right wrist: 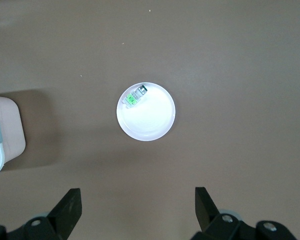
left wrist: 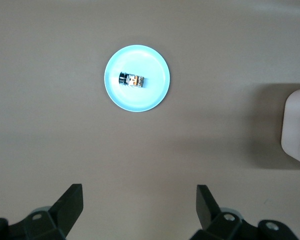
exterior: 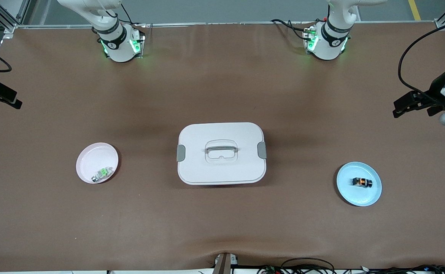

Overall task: Transfer orange switch to right arm and place
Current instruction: 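Move the left gripper toward the orange switch on the blue plate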

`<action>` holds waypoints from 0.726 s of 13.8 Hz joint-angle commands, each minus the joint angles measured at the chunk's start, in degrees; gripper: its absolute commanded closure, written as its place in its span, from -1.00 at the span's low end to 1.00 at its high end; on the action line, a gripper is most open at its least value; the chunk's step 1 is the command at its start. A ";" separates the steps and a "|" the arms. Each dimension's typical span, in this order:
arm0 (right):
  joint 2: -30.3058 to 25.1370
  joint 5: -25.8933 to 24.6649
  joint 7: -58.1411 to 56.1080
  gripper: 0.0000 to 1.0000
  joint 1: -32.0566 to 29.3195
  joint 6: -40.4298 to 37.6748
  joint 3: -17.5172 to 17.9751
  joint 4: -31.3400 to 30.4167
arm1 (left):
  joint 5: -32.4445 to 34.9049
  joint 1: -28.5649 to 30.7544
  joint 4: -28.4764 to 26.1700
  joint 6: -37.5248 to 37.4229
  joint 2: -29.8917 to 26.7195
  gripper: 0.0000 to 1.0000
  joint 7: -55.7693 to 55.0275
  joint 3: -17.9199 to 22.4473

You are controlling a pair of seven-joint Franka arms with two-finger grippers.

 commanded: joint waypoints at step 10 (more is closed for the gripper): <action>-1.18 0.34 -0.42 -1.00 -0.77 0.59 0.38 -0.96 | -2.43 4.27 0.75 11.89 16.85 -1.00 8.14 -0.09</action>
